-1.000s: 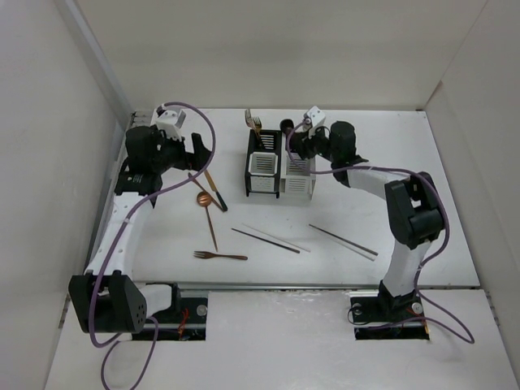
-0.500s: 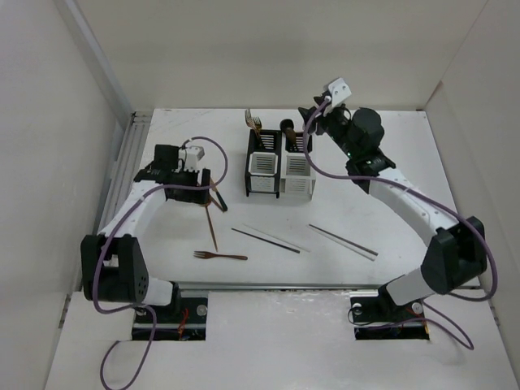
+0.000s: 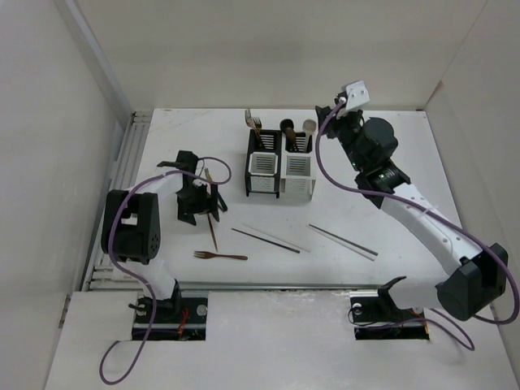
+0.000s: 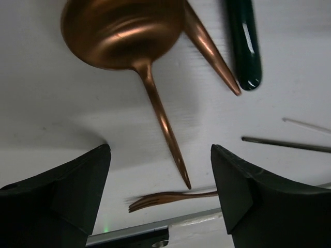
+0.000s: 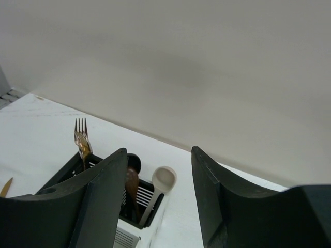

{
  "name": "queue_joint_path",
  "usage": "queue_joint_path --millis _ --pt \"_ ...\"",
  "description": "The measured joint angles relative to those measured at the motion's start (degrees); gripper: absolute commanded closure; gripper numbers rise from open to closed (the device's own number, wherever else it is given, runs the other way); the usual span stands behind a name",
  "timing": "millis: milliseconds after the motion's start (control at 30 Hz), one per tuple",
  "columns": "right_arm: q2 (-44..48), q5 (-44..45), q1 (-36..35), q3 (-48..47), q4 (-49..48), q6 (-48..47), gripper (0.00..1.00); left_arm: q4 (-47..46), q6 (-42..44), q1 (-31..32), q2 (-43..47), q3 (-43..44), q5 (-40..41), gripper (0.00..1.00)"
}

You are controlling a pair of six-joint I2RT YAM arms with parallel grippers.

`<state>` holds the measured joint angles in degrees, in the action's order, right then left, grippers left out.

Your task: Sort the eating utensils into containers

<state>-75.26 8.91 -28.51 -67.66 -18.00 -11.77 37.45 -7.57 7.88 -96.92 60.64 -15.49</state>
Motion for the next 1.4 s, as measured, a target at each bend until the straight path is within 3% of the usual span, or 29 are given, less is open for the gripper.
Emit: queue_joint_path --millis 67,267,400,433,533,567,600,900,1100,1400 --pt "1.29 1.27 -0.15 1.03 0.46 0.0 0.42 -0.07 -1.29 0.24 -1.97 0.26 1.4 0.26" --pt "5.64 5.29 -0.44 3.91 1.44 -0.24 0.41 0.15 -4.79 2.62 -3.19 1.16 6.99 0.41" --pt "8.04 7.87 -0.46 4.04 1.44 -1.2 0.39 0.5 -6.43 3.69 -4.22 1.68 10.75 0.57" --pt "8.61 8.35 -0.46 4.11 1.44 -1.53 0.39 0.81 -6.86 3.76 -4.59 1.97 11.39 0.69" --pt "10.08 9.79 -0.46 4.42 1.2 -2.4 0.39 1.57 -8.13 3.74 -5.64 2.82 12.81 0.87" --pt "10.4 10.16 -0.46 4.57 1.25 -2.58 0.39 1.64 -8.68 3.76 -5.95 3.08 12.55 0.98" --pt "10.67 10.4 -0.46 4.72 1.25 -2.93 0.39 1.62 -9.27 3.82 -6.16 3.26 12.04 1.0" --pt "11.13 10.99 -0.46 4.83 1.33 -4.94 0.37 0.92 -10.49 3.3 -5.49 2.73 11.32 1.0" --pt "11.08 9.42 -0.48 4.83 1.29 -6.05 0.37 -4.81 -9.9 2.12 -2.12 0.85 11.02 1.0" --pt "4.31 -10.86 -1.64 4.26 1.53 -6.56 0.36 -14.1 -1.29 1.07 13.88 2.47 7.87 1.0"
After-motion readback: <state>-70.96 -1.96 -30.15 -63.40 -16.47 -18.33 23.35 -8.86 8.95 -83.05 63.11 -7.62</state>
